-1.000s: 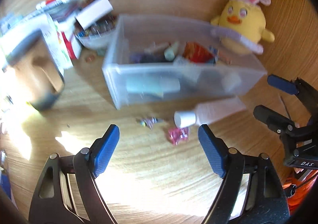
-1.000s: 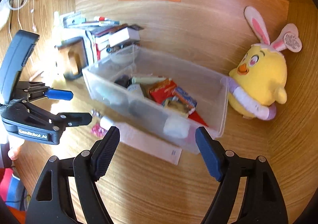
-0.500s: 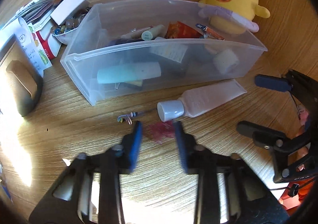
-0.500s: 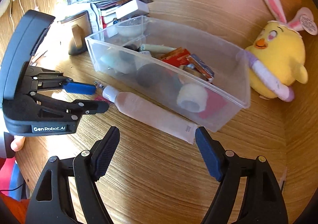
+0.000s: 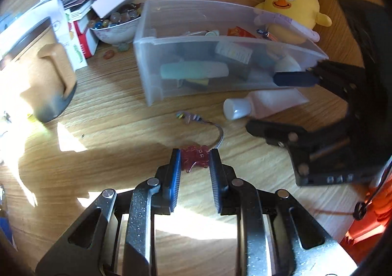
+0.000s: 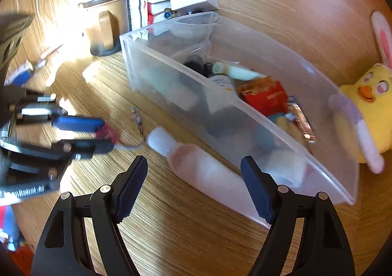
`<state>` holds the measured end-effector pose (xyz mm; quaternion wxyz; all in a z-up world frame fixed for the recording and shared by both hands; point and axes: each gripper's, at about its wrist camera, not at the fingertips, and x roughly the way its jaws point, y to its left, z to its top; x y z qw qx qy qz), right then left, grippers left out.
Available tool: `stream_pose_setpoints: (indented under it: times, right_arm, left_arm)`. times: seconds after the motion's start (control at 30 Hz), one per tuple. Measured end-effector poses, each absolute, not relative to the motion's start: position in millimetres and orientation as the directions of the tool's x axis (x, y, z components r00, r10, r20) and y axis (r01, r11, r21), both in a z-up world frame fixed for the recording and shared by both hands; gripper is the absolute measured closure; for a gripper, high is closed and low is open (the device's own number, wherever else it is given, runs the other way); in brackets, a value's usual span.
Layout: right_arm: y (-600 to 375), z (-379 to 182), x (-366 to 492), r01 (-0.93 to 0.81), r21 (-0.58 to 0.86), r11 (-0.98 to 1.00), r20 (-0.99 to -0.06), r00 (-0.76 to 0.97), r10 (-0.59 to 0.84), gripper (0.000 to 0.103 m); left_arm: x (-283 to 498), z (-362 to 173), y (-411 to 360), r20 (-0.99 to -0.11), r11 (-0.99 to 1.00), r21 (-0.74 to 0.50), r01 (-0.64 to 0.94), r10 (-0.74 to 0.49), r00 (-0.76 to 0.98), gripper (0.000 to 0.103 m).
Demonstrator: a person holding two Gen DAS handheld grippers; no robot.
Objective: Organize objects
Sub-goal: 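Grasp the pink hair clip with the left gripper while the right grasps the pink bottle, then carry the hair clip and pink bottle into the clear box and release both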
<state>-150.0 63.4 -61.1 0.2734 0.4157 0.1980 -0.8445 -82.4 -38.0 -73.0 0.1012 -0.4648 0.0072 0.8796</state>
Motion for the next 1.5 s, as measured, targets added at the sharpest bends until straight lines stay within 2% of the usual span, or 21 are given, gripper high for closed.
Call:
stream_pose_setpoints:
  times: [0.13, 0.2, 0.23, 0.27, 0.33, 0.37, 0.43, 0.6, 0.7, 0.73, 0.77, 0.97, 1.23, 1.5]
  right_arm:
    - [52, -68, -148, 0.639, -0.135, -0.758, -0.817, -0.505, -0.28, 0.029]
    - [51, -71, -146, 0.641, -0.138, -0.755, -0.816, -0.506, -0.28, 0.033]
    - [52, -71, -147, 0.644, -0.117, -0.756, -0.822, -0.49, -0.29, 0.04]
    - [54, -70, -149, 0.645, -0.097, -0.758, -0.827, -0.476, -0.299, 0.056]
    - [60, -68, -153, 0.647, -0.041, -0.761, -0.839, -0.436, -0.325, 0.073]
    - [62, -68, -153, 0.642, -0.025, -0.766, -0.842, -0.426, -0.33, 0.077]
    - [67, -67, -152, 0.632, -0.026, -0.774, -0.843, -0.43, -0.323, 0.079]
    - [79, -64, -137, 0.628, -0.015, -0.778, -0.838, -0.432, -0.333, 0.083]
    - [83, -65, -131, 0.621, -0.007, -0.784, -0.831, -0.44, -0.341, 0.084]
    - [85, -64, -128, 0.619, -0.005, -0.785, -0.827, -0.444, -0.345, 0.084]
    - [86, -64, -126, 0.617, -0.002, -0.787, -0.822, -0.448, -0.35, 0.084]
    - [98, -53, -114, 0.591, 0.053, -0.805, -0.792, -0.467, -0.394, 0.085]
    - [129, -22, -106, 0.537, 0.127, -0.834, -0.714, -0.534, -0.453, 0.087]
    - [149, 10, -112, 0.497, 0.163, -0.852, -0.636, -0.607, -0.476, 0.087]
  left_arm:
    - [-73, -73, -42, -0.817, -0.978, -0.08, -0.191, 0.174, -0.549, 0.081]
    - [-72, -74, -43, -0.815, -0.978, -0.086, -0.19, 0.179, -0.551, 0.081]
    - [-72, -74, -43, -0.815, -0.978, -0.089, -0.189, 0.18, -0.551, 0.081]
    - [-73, -74, -42, -0.815, -0.978, -0.092, -0.186, 0.181, -0.551, 0.081]
    - [-72, -74, -41, -0.815, -0.978, -0.098, -0.183, 0.184, -0.55, 0.081]
    - [-72, -74, -41, -0.813, -0.98, -0.098, -0.171, 0.177, -0.554, 0.08]
    - [-71, -74, -41, -0.814, -0.981, -0.098, -0.167, 0.176, -0.553, 0.08]
    - [-71, -74, -36, -0.815, -0.98, -0.09, -0.177, 0.175, -0.552, 0.068]
    - [-73, -75, -27, -0.815, -0.982, -0.037, -0.187, 0.138, -0.563, 0.068]
    - [-73, -75, -24, -0.814, -0.982, -0.017, -0.186, 0.122, -0.568, 0.07]
    - [-74, -75, -23, -0.813, -0.983, -0.006, -0.186, 0.113, -0.571, 0.076]
    - [-70, -70, -15, -0.802, -0.982, -0.007, -0.187, 0.118, -0.585, 0.077]
    - [-69, -38, -7, -0.746, -0.981, -0.071, -0.183, 0.174, -0.643, 0.077]
    - [-65, 6, 1, -0.647, -0.972, -0.132, -0.193, 0.232, -0.726, 0.077]
